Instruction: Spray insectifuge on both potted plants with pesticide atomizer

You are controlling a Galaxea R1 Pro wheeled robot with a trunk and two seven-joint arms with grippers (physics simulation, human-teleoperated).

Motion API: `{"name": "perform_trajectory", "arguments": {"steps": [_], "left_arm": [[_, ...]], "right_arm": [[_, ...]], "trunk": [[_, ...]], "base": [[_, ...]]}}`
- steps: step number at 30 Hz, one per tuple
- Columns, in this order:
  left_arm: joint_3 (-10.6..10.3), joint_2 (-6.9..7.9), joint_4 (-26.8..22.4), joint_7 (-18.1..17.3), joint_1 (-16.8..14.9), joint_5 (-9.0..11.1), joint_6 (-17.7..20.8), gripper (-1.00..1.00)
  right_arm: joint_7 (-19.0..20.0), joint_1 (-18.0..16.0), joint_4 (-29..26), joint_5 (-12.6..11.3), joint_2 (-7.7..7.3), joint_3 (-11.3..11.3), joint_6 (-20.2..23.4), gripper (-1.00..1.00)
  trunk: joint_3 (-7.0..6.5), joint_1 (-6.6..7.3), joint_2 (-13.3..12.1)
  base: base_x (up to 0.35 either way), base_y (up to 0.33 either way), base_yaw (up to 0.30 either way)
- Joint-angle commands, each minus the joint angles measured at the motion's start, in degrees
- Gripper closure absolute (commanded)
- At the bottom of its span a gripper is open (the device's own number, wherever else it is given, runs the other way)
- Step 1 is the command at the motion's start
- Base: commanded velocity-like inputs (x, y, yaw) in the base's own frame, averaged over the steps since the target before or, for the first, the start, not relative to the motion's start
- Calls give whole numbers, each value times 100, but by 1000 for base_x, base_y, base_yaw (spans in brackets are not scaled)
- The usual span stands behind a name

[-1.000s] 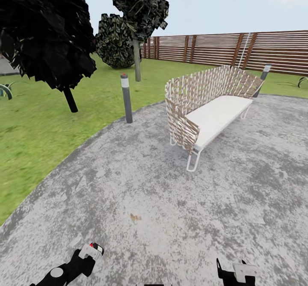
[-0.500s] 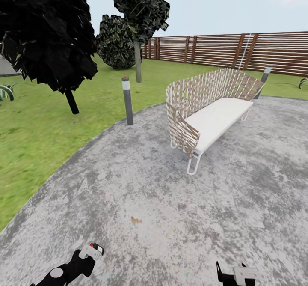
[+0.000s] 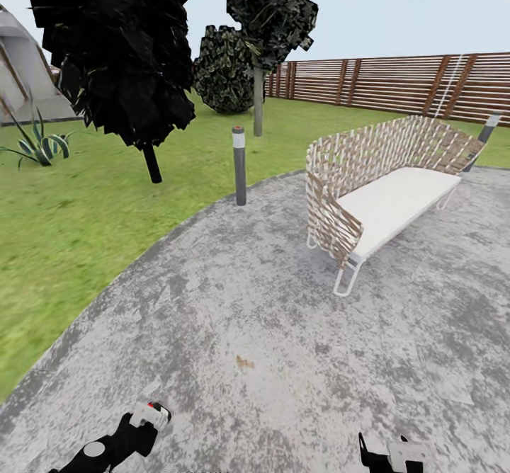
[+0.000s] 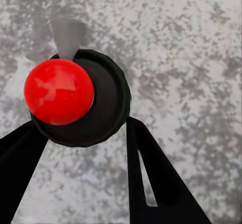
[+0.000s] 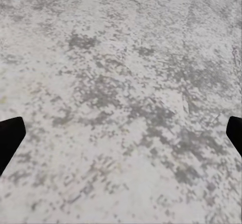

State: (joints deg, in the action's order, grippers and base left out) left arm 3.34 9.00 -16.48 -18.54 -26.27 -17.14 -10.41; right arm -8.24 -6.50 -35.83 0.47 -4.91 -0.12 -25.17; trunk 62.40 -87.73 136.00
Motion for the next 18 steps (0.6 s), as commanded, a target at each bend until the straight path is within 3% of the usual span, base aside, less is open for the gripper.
{"name": "perform_trajectory", "arguments": {"steps": [1, 6, 12, 18], "left_arm": [[45, -3, -1, -11, -10, 41, 127, 100], [44, 2, -216, -47, 6, 243, 861, 100], [36, 5, -695, -39, 57, 264, 1010, 100], [35, 3, -766, -11, 60, 272, 1023, 100]], "right_arm": [[-20, 1, 0, 6, -1, 3, -14, -100], [-20, -1, -2, 6, -8, -4, -14, -100], [-24, -1, -1, 6, -10, -5, -14, -100], [-23, -1, 6, 7, -14, -6, -14, -100]], "trunk": [[5, 1, 2], [5, 1, 2], [5, 1, 2], [2, 1, 2]], "base": [[0, 0, 277], [0, 0, 277], [0, 0, 277], [0, 0, 277]]}}
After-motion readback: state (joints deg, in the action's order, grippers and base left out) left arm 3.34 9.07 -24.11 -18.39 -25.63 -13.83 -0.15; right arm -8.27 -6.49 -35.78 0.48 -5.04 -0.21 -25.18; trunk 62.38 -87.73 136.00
